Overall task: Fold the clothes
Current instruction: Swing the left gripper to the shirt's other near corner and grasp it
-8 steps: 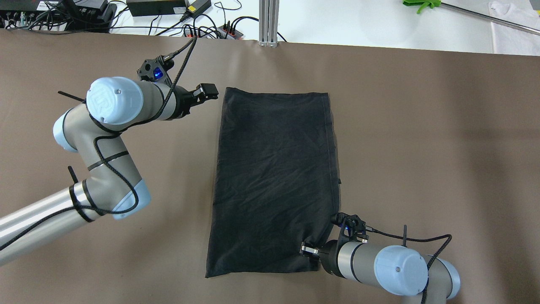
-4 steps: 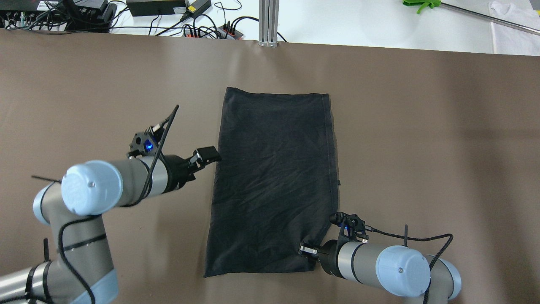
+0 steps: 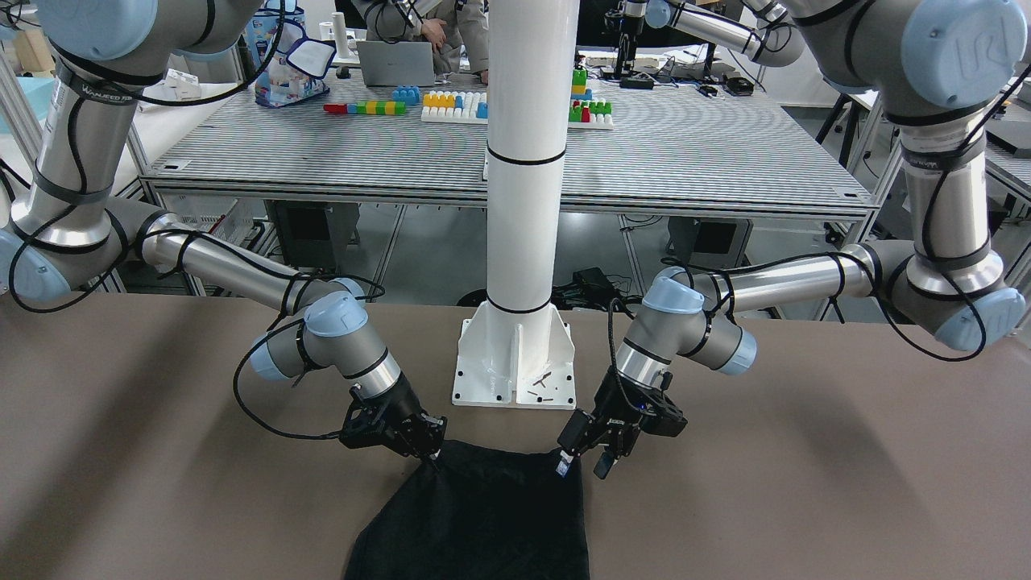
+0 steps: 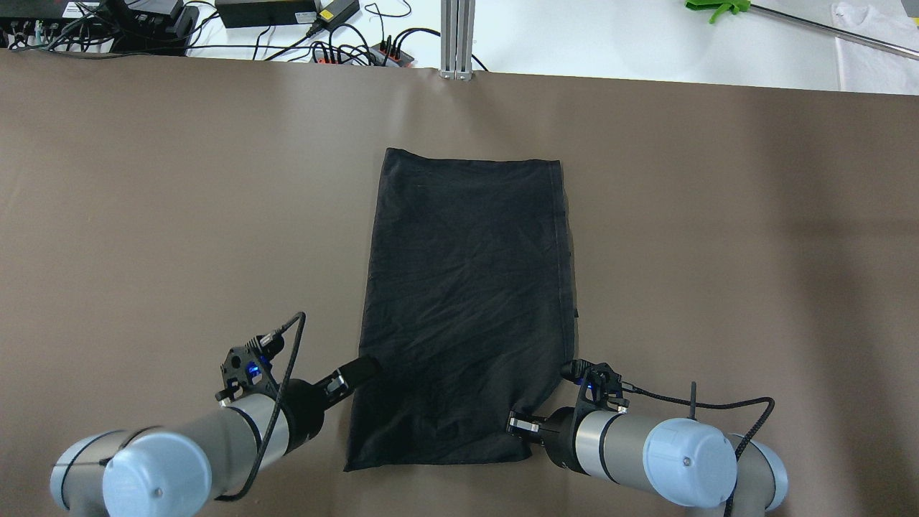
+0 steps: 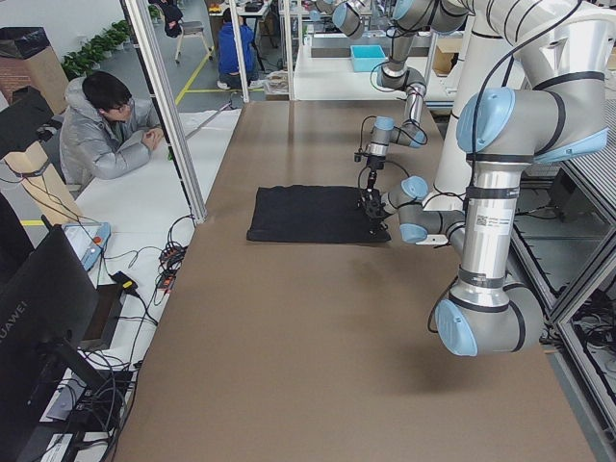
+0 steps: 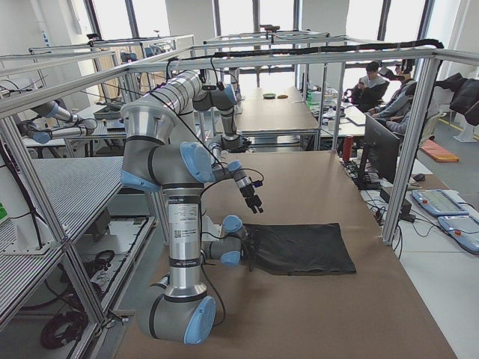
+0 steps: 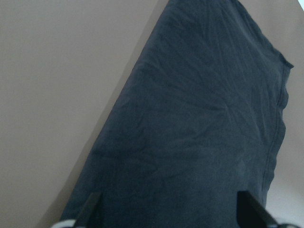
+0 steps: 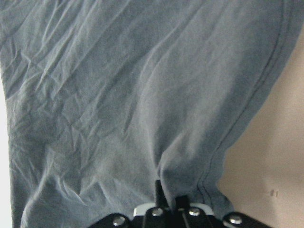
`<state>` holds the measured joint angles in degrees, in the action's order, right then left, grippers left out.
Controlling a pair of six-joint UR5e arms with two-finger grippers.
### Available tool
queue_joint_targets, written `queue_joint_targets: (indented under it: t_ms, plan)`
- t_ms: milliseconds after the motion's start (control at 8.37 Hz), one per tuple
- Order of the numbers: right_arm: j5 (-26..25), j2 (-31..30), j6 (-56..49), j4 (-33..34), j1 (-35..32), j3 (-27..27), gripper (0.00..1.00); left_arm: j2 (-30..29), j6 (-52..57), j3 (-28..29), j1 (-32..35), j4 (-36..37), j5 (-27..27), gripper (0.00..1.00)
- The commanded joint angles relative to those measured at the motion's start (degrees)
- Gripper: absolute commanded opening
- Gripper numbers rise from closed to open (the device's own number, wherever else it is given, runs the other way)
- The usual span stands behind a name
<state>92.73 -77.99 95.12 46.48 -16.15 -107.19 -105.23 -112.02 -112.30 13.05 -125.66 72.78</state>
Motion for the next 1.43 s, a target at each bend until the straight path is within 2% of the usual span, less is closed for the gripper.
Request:
queue_joint_targets:
  t_ms: [0, 239, 836, 955, 1075, 1194, 1314]
  plan:
    - [-0.1, -0.1, -0.1, 0.0, 0.2, 0.0, 0.00, 2.3, -2.2, -0.1, -7.2, -0.2, -6.4, 1.00]
    - [-0.1, 0.0, -0.1, 0.0, 0.2, 0.0, 0.00, 2.2, -2.2, 0.4, -10.1, -0.1, -8.7, 1.00]
    - [-0.2, 0.1, -0.1, 0.0, 0.2, -0.1, 0.00, 1.2, -2.2, 5.5, -11.0, -0.2, -9.0, 1.00]
    - [-0.2, 0.0, -0.1, 0.0, 0.2, -0.1, 0.00, 1.1, -2.2, 5.5, -11.0, -0.2, -8.9, 0.80]
    - [-0.2, 0.0, -0.1, 0.0, 0.2, -0.1, 0.00, 1.2, -1.8, 5.2, -10.9, -0.1, -9.0, 0.08]
    - [-0.2, 0.0, -0.1, 0.0, 0.2, -0.1, 0.00, 1.2, -1.7, 5.5, -10.9, 0.0, -9.0, 0.00]
    - [0.0, 0.1, -0.1, 0.0, 0.2, -0.3, 0.00, 1.4, -1.6, 5.5, -10.9, 0.0, -9.0, 0.00]
